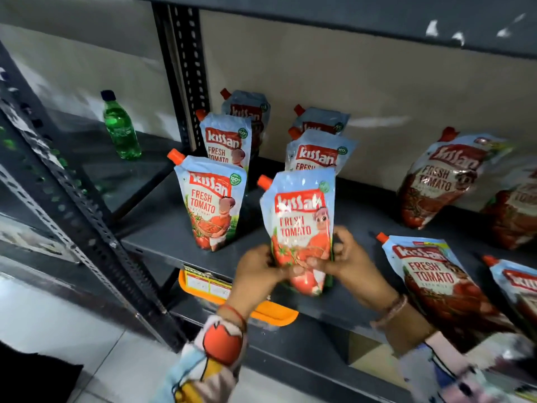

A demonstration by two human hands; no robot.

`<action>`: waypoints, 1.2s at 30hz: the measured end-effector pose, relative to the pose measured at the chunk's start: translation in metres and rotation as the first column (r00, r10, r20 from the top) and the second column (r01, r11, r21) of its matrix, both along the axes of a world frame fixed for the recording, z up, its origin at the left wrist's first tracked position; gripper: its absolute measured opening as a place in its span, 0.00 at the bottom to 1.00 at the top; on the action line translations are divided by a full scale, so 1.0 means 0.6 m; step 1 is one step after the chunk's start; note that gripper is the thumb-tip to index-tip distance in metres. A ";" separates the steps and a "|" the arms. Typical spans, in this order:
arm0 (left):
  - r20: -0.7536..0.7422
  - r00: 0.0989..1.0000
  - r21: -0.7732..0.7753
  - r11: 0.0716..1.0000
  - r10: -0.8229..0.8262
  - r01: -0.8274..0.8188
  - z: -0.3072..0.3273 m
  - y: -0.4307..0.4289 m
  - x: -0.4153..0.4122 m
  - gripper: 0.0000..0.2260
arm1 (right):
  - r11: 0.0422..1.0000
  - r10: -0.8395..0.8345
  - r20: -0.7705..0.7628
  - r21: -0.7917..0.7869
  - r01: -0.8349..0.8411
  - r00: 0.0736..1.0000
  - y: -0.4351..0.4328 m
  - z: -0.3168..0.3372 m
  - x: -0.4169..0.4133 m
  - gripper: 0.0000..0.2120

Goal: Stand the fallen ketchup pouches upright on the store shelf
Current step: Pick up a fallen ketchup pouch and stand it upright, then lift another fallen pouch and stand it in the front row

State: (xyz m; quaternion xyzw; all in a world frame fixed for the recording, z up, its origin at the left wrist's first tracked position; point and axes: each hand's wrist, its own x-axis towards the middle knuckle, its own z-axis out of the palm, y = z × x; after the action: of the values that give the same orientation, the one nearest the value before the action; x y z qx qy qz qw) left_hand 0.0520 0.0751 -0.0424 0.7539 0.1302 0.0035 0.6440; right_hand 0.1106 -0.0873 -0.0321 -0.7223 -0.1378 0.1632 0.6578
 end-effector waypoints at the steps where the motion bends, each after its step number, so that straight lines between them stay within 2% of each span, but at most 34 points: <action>1: 0.026 1.000 0.016 1.000 0.013 -0.013 0.002 0.012 0.015 0.19 | 0.998 -0.064 0.047 0.020 0.063 0.997 0.015 -0.007 -0.001 0.23; 5: 0.063 0.997 0.075 0.996 0.043 -0.047 -0.009 0.065 0.052 0.21 | 0.968 -0.248 0.175 -0.007 0.253 0.953 0.085 -0.050 -0.005 0.22; 9: 0.056 0.996 0.041 0.996 0.074 -0.076 -0.030 0.083 0.062 0.19 | 0.933 -0.305 0.295 -0.098 0.346 0.905 0.113 -0.077 -0.010 0.19; 12: 0.070 0.993 -0.018 0.995 0.095 -0.094 -0.038 0.071 0.049 0.20 | 0.946 -0.286 0.242 -0.082 0.313 0.927 0.109 -0.069 -0.032 0.22; 14: 0.144 0.963 0.074 0.968 0.227 -0.239 -0.044 0.052 0.022 0.19 | 0.943 -0.299 0.262 -0.069 0.326 0.918 0.084 -0.062 -0.064 0.27; 15: 0.203 0.922 0.147 0.921 0.330 -0.362 -0.045 0.040 0.004 0.19 | 0.924 -0.324 0.340 -0.088 0.373 0.883 0.062 -0.056 -0.081 0.28; 17: 0.322 0.824 0.204 0.816 0.466 -0.541 -0.041 -0.006 -0.035 0.17 | 0.859 -0.372 0.543 -0.108 0.501 0.753 -0.012 -0.032 -0.110 0.27; 18: 0.355 0.809 0.189 0.812 0.468 -0.552 -0.036 -0.033 -0.051 0.14 | 0.802 -0.388 0.637 -0.123 0.585 0.666 -0.058 -0.019 -0.115 0.26; 19: 0.362 0.829 0.161 0.847 0.427 -0.506 -0.029 -0.070 -0.060 0.11 | 0.715 -0.387 0.716 -0.166 0.679 0.581 -0.115 -0.007 -0.114 0.26; 20: 0.330 0.870 0.111 0.900 0.367 -0.422 -0.021 -0.104 -0.062 0.08 | 0.618 -0.368 0.759 -0.232 0.751 0.537 -0.168 0.008 -0.107 0.26; 21: 0.260 0.921 0.023 0.952 0.290 -0.307 -0.014 -0.147 -0.058 0.05 | 0.551 -0.357 0.748 -0.315 0.773 0.560 -0.226 0.019 -0.096 0.26; 23: 0.042 0.996 -0.196 0.978 0.082 -0.072 -0.005 -0.219 -0.037 0.01 | 0.502 -0.279 0.660 -0.519 0.691 0.698 -0.306 0.029 -0.069 0.22; 24: -0.081 0.996 -0.276 0.961 -0.041 0.017 -0.002 -0.259 -0.026 0.03 | 0.485 -0.198 0.607 -0.622 0.615 0.769 -0.337 0.025 -0.059 0.20; 25: -0.183 0.971 -0.317 0.944 -0.156 0.091 0.000 -0.297 -0.015 0.06 | 0.502 -0.127 0.517 -0.702 0.504 0.847 -0.361 0.019 -0.049 0.20; 26: -0.253 0.937 -0.326 0.933 -0.239 0.150 -0.003 -0.320 -0.005 0.09 | 0.568 -0.127 0.364 -0.735 0.369 0.923 -0.366 0.015 -0.042 0.20; 27: -0.290 0.914 -0.328 0.927 -0.285 0.185 -0.005 -0.340 0.004 0.13 | 0.674 -0.167 0.161 -0.701 0.232 0.973 -0.367 0.015 -0.038 0.19; 28: -0.303 0.905 -0.332 0.923 -0.300 0.195 -0.007 -0.355 0.011 0.17 | 0.774 -0.193 0.015 -0.612 0.162 0.981 -0.369 0.014 -0.035 0.19; 30: -0.297 0.908 -0.346 0.919 -0.296 0.186 -0.007 -0.373 0.019 0.21 | 0.930 -0.269 -0.207 -0.309 0.199 0.941 -0.377 0.011 -0.027 0.19; 31: -0.292 0.909 -0.355 0.916 -0.299 0.187 -0.006 -0.378 0.019 0.21 | 0.956 -0.275 -0.313 -0.189 0.224 0.909 -0.388 0.011 -0.026 0.18; 34: -0.293 0.883 -0.389 0.889 -0.368 0.241 -0.005 -0.376 0.011 0.21 | 0.979 -0.192 -0.541 -0.045 0.200 0.819 -0.408 0.008 -0.032 0.13; 36: -0.273 0.863 -0.390 0.869 -0.426 0.305 -0.004 -0.379 0.005 0.21 | 0.986 -0.096 -0.587 0.057 0.159 0.804 -0.417 0.005 -0.041 0.09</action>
State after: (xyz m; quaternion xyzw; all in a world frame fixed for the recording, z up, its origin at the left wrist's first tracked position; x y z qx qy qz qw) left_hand 0.0552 -0.1522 -0.0446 0.6330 0.0938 -0.2766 0.7169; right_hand 0.0862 -0.3374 -0.0294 -0.6103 0.1106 0.3245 0.7142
